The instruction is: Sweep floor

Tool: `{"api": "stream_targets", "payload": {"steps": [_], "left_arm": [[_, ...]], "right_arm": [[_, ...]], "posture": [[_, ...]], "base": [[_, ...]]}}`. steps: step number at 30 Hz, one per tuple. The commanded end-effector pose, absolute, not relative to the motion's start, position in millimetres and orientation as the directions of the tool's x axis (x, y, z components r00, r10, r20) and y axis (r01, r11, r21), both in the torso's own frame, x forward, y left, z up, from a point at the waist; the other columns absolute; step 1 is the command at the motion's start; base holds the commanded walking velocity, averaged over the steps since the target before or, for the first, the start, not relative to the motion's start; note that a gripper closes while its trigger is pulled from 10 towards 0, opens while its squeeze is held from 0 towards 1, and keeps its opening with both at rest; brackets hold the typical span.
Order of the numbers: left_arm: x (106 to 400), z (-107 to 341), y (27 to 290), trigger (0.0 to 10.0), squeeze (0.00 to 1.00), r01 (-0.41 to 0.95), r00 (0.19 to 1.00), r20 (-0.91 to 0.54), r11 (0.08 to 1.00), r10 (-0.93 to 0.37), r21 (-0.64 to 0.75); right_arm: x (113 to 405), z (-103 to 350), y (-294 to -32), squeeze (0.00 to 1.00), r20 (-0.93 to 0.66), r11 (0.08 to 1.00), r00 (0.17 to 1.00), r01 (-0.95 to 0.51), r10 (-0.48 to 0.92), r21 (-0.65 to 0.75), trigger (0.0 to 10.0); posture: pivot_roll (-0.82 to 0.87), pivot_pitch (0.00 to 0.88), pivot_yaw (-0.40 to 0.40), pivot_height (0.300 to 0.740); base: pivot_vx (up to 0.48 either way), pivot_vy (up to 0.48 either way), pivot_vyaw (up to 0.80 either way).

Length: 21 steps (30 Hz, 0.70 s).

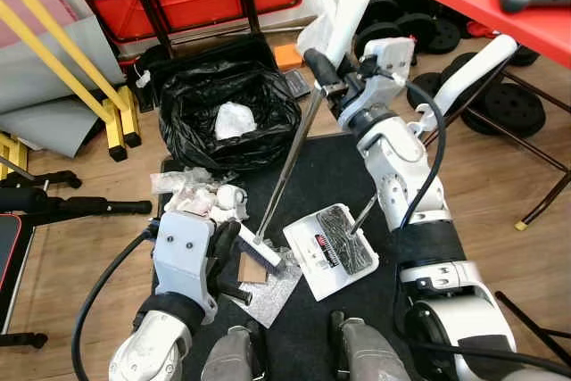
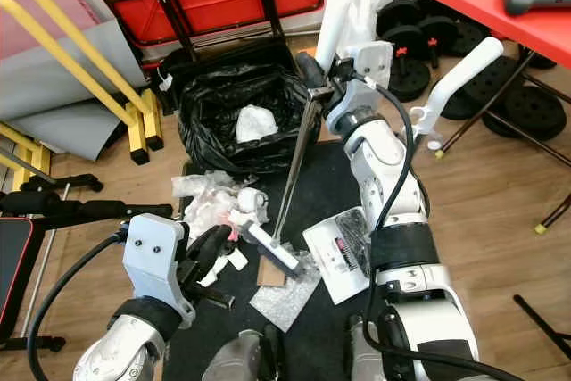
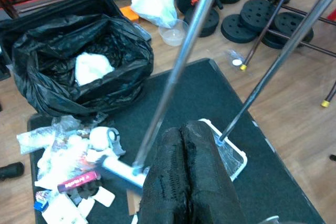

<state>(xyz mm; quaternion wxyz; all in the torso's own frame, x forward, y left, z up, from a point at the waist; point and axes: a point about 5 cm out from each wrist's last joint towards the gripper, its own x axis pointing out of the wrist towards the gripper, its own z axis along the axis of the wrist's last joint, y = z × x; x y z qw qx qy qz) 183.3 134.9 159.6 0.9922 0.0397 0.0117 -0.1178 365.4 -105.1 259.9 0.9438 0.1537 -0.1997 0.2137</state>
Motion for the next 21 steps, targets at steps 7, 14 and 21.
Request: {"api": "stream_targets", "payload": {"steps": [7, 14, 21], "left_arm": [[179, 159, 139, 10.0, 0.00, 0.163, 0.986, -0.047, 0.983, -0.160, 0.081], [175, 161, 137, 10.0, 0.00, 0.166, 0.985, -0.048, 0.983, -0.163, 0.077], [170, 163, 134, 10.0, 0.00, 0.166, 0.985, -0.051, 0.984, -0.162, 0.071]], "right_arm": [[366, 268, -96, 0.00, 0.478, 0.802, 0.813, -0.511, 0.333, 0.310, 10.0], [375, 265, -87, 0.00, 0.455, 0.814, 0.823, -0.500, 0.341, 0.294, 10.0], [382, 250, -81, 0.00, 0.404, 0.869, 0.840, -0.461, 0.362, 0.179, 10.0]], "posture": [[0.03, 0.337, 0.018, 0.740], [0.05, 0.359, 0.014, 0.740], [0.06, 0.358, 0.000, 0.740]], "base": [[0.000, 0.000, 0.00], [0.000, 0.000, 0.00], [0.000, 0.000, 0.00]]}}
